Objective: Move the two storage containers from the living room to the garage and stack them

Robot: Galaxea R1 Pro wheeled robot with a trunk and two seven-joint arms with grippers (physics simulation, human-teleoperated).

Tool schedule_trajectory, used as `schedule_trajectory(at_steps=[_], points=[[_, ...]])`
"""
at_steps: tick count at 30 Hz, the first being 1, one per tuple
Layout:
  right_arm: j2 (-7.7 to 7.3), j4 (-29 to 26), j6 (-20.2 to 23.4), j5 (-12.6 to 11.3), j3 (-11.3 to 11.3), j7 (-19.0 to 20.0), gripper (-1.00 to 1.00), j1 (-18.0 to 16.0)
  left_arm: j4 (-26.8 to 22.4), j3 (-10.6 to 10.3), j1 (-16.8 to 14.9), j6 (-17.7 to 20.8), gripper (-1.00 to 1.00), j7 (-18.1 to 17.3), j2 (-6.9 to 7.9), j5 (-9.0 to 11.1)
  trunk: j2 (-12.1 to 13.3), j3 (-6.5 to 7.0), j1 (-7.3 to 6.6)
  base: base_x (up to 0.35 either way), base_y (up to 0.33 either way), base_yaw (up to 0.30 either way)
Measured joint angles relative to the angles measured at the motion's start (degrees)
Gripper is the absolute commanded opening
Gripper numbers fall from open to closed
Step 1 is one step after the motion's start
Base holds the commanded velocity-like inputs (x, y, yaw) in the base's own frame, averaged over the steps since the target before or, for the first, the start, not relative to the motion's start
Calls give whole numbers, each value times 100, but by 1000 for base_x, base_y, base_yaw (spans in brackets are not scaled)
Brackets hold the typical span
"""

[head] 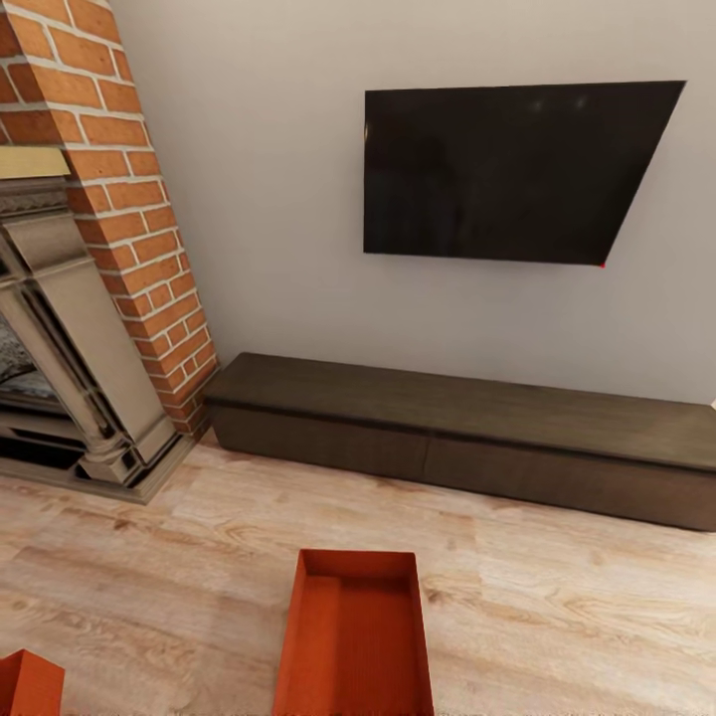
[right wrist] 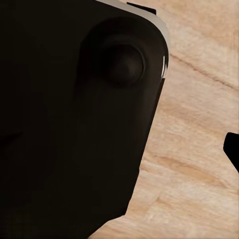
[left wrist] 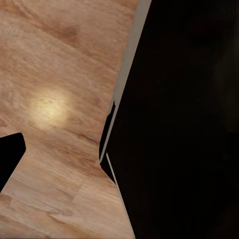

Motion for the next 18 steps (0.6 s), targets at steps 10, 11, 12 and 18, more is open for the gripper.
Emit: schedule_trajectory(at_steps=[10, 11, 12, 18], points=[[-2, 0, 0, 0, 0, 1, 100, 2, 0, 0, 0, 0, 100, 0, 3, 0, 0, -94, 0, 0, 0, 0], [-2, 0, 0, 0, 0, 1, 100, 1, 0, 0, 0, 1, 100, 0, 3, 0, 0, -103, 0, 0, 0, 0], [-2, 0, 0, 0, 0, 1, 100, 1, 0, 0, 0, 0, 100, 0, 4, 0, 0, -112, 0, 0, 0, 0], [-3, 0, 0, 0, 0, -2, 100, 0, 0, 0, 0, -2, 100, 0, 1, 0, 0, -169, 0, 0, 0, 0]])
